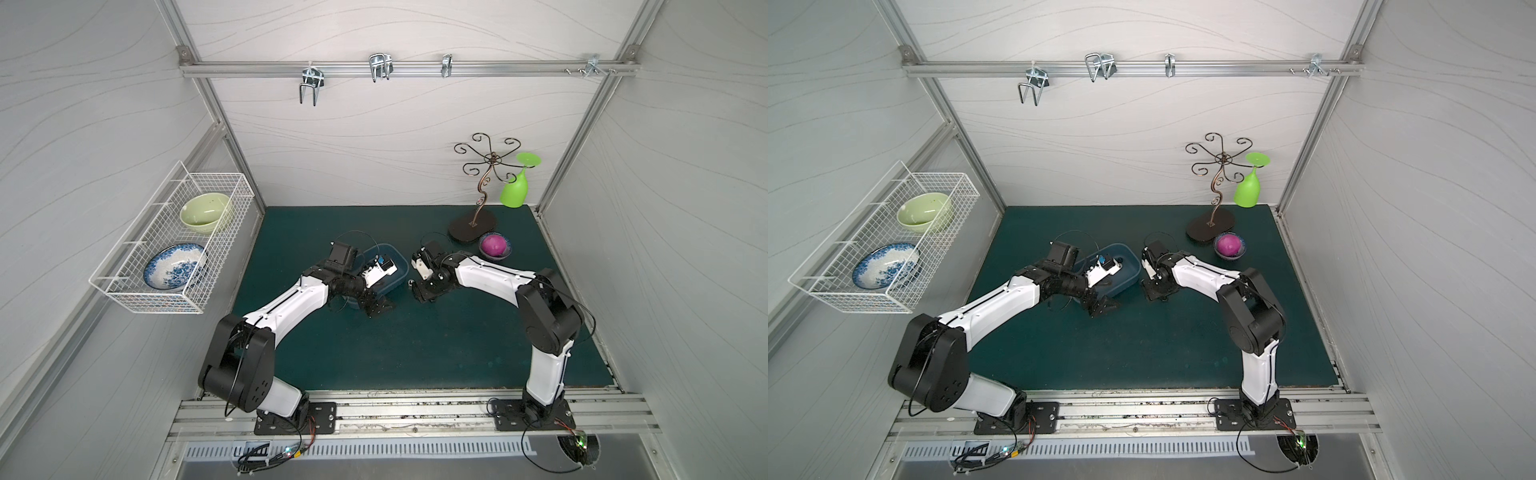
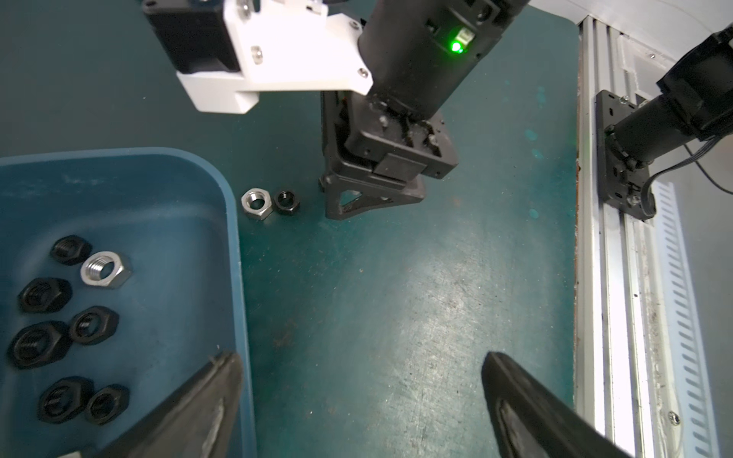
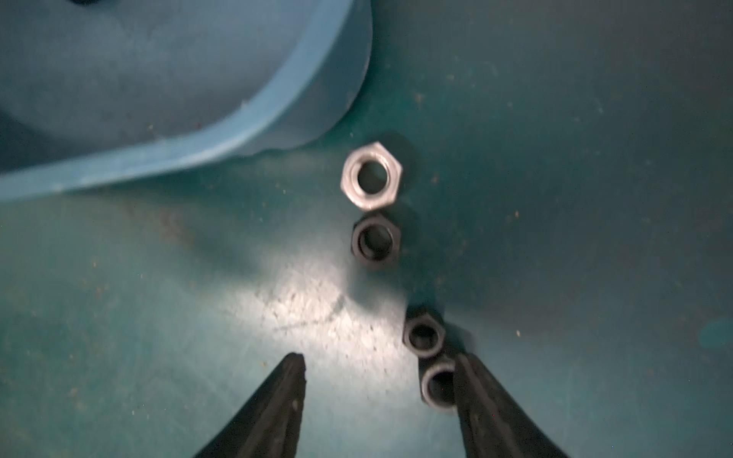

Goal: Put the nuts on the desktop into the storage box
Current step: Pick up the nut from the center of the board.

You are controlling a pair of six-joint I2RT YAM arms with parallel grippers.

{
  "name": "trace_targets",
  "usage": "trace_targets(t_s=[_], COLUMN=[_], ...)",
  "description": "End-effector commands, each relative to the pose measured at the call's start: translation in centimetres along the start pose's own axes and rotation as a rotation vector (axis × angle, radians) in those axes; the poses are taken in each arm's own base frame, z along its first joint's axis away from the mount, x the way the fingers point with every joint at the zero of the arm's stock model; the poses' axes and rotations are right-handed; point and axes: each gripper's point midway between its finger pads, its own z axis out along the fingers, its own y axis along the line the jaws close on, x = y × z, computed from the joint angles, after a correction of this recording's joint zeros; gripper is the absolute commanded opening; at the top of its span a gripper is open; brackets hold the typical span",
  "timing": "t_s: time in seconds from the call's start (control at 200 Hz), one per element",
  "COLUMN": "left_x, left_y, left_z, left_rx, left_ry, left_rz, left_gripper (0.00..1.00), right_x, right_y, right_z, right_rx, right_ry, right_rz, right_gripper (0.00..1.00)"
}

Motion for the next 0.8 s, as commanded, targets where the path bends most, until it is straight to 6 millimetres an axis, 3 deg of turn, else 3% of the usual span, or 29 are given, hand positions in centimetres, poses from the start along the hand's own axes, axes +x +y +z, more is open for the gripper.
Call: trace_targets(t_s=[0.0, 0.44, 0.795], left_x=[-0.1, 0.4, 0.5], left_y=[0.5, 0.6, 0.5], left_z=[0.2, 0.3, 0.3], left_rx=[-0.017, -0.022, -0.019], left_ry=[0.000, 0.019, 0.028], left_rz=[0.028, 0.039, 0.042], left_gripper=[0.99, 0.99, 0.99], right_x=[-1.5, -1.7, -1.6], right_y=[0.0, -0.5, -0.6], right_z=[0.5, 4.0, 4.6], right_rx=[-0.016, -0.044, -0.042], right_ry=[-0.025, 0.026, 0.046], right_rz=[-0.011, 0.005, -0.014], right_gripper=[0.61, 0.41, 0.27])
